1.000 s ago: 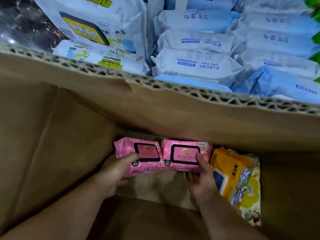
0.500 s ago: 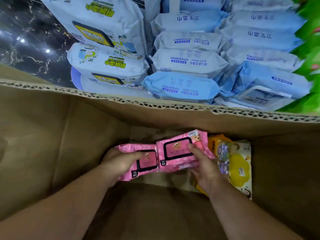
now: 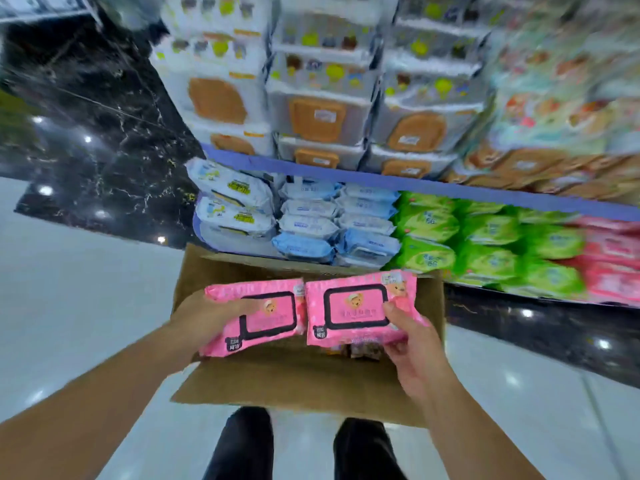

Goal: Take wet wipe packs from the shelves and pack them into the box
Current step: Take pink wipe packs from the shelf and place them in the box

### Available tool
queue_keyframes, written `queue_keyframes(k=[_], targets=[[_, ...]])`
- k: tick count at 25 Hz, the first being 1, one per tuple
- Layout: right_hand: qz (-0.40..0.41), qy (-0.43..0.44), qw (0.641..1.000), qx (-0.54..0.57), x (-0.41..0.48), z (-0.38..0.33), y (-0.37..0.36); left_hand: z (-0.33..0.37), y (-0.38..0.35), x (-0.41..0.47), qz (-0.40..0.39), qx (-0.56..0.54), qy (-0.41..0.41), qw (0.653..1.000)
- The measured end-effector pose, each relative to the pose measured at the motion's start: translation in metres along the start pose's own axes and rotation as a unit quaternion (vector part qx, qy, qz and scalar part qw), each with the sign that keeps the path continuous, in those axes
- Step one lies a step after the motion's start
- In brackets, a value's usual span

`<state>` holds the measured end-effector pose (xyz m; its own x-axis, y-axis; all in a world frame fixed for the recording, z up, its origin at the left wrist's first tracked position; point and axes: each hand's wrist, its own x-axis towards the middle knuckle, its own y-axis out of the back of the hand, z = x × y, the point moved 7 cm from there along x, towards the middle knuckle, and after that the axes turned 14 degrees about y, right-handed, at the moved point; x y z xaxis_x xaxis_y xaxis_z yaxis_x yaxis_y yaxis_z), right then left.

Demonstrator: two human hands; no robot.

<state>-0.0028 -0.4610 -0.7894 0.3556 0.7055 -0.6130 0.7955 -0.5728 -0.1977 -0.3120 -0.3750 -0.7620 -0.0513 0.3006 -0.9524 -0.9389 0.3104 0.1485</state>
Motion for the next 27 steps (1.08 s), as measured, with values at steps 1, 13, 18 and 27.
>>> queue_keyframes(k=[1,13,18,27], targets=[[0.001,0.012,1.0,0.012,-0.023,-0.033,-0.001,0.019,0.002,-0.032,-0.004,0.014,-0.023,1.0],[0.047,0.316,0.938,0.132,-0.252,-0.335,0.021,0.208,-0.041,-0.371,-0.12,0.129,-0.314,0.933],[0.028,0.399,0.904,0.152,-0.282,-0.43,0.082,0.259,-0.109,-0.47,-0.112,0.117,-0.416,0.895],[-0.022,0.489,0.862,0.133,-0.287,-0.606,0.251,0.33,-0.301,-0.568,-0.117,0.065,-0.501,0.855]])
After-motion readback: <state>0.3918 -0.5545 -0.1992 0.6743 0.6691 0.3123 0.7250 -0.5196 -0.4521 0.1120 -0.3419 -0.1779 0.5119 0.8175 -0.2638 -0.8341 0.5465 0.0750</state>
